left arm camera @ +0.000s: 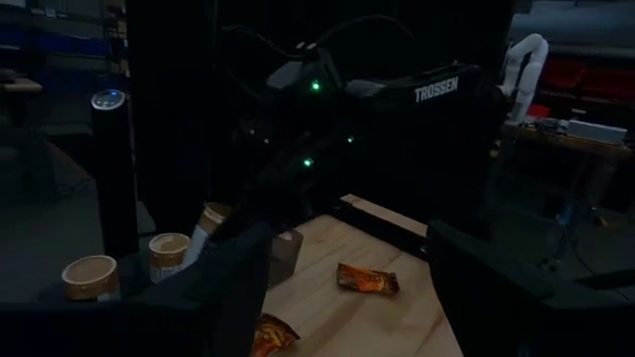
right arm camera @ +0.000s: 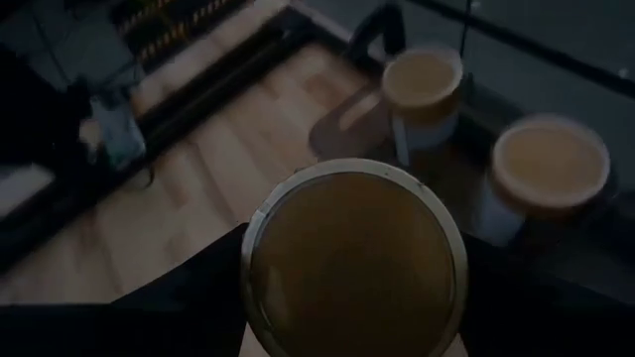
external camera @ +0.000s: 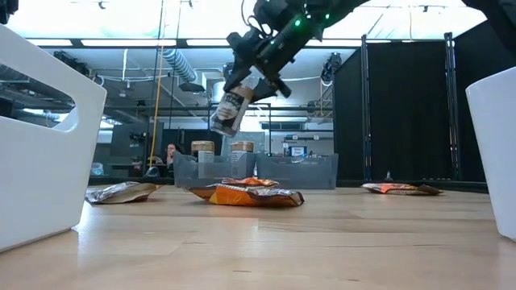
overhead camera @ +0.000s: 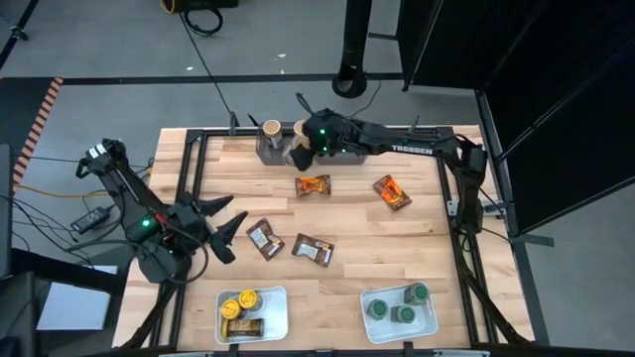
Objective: Sort spices by type
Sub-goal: Put the golden seasoning into the left black bin
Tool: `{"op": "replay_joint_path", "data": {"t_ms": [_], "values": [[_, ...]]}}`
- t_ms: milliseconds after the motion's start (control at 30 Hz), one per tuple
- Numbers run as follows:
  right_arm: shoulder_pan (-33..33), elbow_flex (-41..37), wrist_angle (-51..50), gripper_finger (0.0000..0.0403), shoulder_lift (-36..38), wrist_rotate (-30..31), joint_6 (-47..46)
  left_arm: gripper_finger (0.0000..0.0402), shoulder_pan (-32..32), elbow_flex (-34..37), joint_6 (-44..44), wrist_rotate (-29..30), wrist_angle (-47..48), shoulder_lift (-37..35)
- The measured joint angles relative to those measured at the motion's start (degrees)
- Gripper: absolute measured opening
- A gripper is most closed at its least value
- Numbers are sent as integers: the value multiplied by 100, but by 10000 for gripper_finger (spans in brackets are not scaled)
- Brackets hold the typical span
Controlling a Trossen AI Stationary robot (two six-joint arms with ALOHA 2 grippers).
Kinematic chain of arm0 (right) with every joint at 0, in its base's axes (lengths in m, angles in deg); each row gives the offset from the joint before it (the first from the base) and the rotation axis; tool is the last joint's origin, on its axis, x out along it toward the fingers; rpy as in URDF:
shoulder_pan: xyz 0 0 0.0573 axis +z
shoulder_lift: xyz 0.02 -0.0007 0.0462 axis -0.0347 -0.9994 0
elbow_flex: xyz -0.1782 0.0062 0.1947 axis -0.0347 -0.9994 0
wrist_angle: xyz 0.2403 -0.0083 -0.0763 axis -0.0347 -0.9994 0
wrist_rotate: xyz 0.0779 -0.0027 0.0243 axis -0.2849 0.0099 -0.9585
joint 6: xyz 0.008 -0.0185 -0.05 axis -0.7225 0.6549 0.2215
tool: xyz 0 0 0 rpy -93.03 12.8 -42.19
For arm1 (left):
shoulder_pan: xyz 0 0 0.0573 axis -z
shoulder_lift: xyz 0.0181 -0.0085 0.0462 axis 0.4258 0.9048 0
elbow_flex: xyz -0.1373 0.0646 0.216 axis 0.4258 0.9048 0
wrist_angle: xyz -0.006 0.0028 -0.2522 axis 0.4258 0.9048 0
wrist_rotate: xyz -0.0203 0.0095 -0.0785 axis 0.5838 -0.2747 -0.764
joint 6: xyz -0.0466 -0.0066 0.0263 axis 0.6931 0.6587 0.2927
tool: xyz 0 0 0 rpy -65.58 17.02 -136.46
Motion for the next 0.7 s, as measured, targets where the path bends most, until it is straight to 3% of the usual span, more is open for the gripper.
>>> {"op": "replay_joint_path", "data": {"t_ms": [300, 467, 700], "values": [[-235, 6, 833, 282, -483, -215, 1, 269, -193, 1, 18, -108, 76, -2], [-260, 435, 843, 282, -969, -239, 270, 269, -244, 2, 20, -217, 198, 1], [-258, 1601, 91, 282, -1545, 470, 931, 269, -251, 2, 20, -306, 291, 1]]}}
